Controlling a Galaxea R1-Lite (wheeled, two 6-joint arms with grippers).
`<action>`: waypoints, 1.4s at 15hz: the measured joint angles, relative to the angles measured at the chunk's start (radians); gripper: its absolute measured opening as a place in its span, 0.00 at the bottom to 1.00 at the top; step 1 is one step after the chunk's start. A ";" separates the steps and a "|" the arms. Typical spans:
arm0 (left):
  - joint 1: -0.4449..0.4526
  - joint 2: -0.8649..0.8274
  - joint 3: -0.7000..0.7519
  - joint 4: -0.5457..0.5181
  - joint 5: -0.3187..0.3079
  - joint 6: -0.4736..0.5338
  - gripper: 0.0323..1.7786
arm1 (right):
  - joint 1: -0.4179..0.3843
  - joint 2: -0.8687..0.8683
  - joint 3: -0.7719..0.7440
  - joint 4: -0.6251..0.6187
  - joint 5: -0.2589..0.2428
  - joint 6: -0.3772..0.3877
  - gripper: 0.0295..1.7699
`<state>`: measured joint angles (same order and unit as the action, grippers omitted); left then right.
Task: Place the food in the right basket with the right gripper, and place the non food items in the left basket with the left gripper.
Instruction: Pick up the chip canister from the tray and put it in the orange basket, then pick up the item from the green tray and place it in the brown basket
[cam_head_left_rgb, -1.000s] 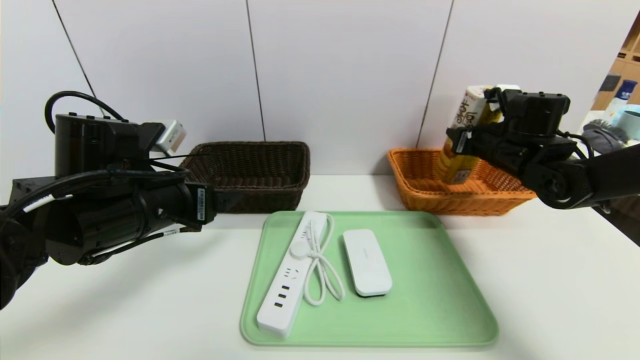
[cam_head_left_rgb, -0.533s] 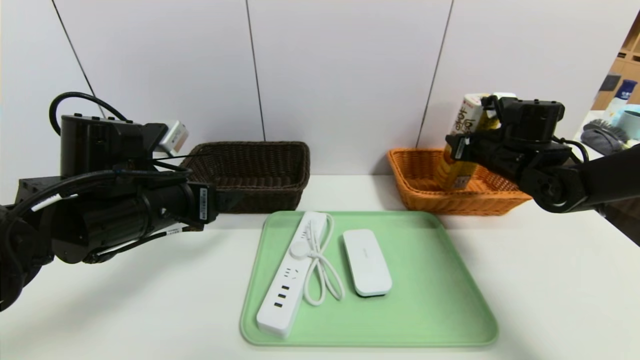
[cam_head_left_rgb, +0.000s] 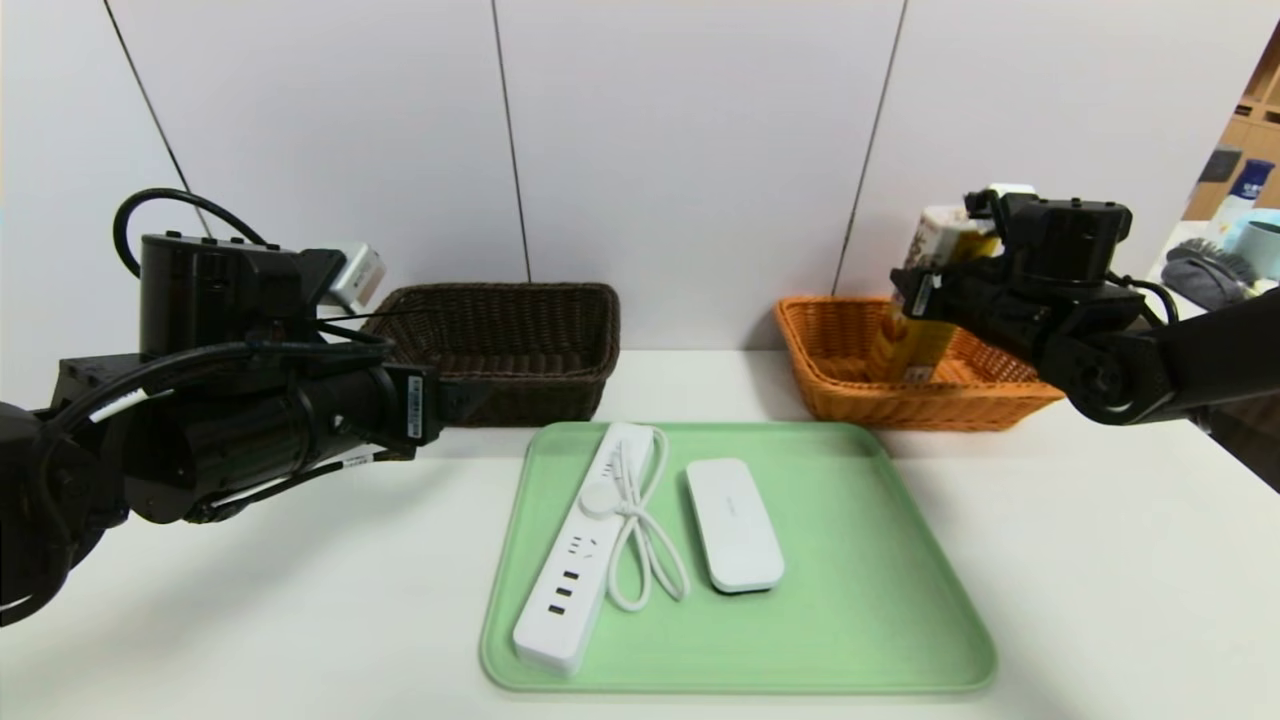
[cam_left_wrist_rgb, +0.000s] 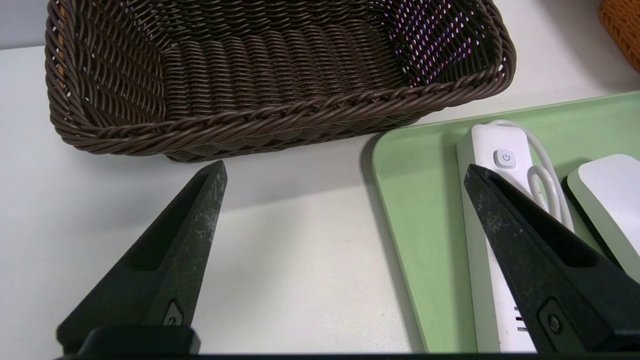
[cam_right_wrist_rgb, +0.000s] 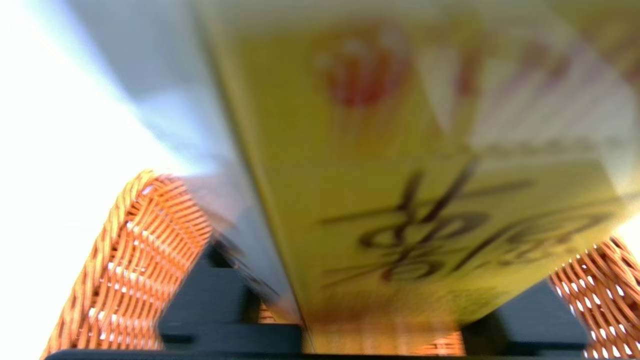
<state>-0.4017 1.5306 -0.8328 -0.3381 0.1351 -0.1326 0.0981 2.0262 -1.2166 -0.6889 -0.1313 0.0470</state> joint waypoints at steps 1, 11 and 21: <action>0.000 0.000 0.000 0.000 0.000 0.000 0.95 | 0.000 0.000 -0.001 0.000 0.004 0.000 0.65; 0.000 -0.003 -0.008 0.001 0.014 0.000 0.95 | 0.001 -0.043 0.000 0.001 0.004 -0.004 0.88; -0.029 -0.013 -0.060 0.011 0.049 0.005 0.95 | 0.047 -0.397 -0.049 0.254 0.074 -0.090 0.94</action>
<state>-0.4311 1.5177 -0.8923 -0.3270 0.1843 -0.1279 0.1447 1.6294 -1.2655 -0.4347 -0.0572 -0.0428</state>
